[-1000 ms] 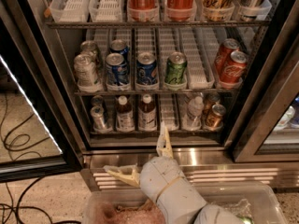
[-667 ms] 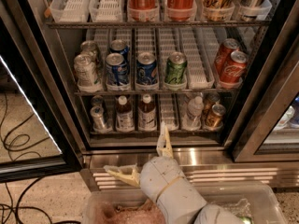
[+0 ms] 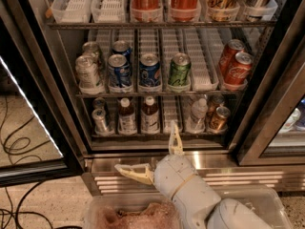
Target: Pick pepsi can from middle shelf of fridge
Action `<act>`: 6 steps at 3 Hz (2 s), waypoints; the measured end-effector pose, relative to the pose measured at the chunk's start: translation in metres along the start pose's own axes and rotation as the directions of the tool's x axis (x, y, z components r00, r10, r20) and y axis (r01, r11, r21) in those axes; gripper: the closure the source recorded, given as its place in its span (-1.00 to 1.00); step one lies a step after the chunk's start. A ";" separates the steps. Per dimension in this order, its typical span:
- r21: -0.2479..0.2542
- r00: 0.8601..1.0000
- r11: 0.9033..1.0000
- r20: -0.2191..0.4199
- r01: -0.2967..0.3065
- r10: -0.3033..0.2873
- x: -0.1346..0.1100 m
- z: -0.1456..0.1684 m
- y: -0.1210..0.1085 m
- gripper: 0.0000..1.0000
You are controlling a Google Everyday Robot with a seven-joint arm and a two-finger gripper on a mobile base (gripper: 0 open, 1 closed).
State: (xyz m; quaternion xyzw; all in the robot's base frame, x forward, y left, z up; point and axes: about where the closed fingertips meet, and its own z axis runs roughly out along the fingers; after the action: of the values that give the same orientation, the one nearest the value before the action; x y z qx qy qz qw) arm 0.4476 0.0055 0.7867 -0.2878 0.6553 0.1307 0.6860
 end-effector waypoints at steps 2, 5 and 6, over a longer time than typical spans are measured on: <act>-0.041 0.987 0.999 0.159 -0.010 0.016 -0.005 0.038 -0.042 -1.00; -0.103 0.979 0.994 0.206 0.032 -0.010 -0.018 0.063 -0.046 -1.00; -0.170 0.974 0.985 0.226 0.011 0.028 -0.026 0.070 -0.038 -1.00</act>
Offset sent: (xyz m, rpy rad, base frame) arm 0.0867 -0.0117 0.0264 0.1221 -0.1840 0.1410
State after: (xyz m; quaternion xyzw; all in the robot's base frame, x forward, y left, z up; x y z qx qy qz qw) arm 0.5237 0.0199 0.8189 -0.3256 0.5602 0.2213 0.7288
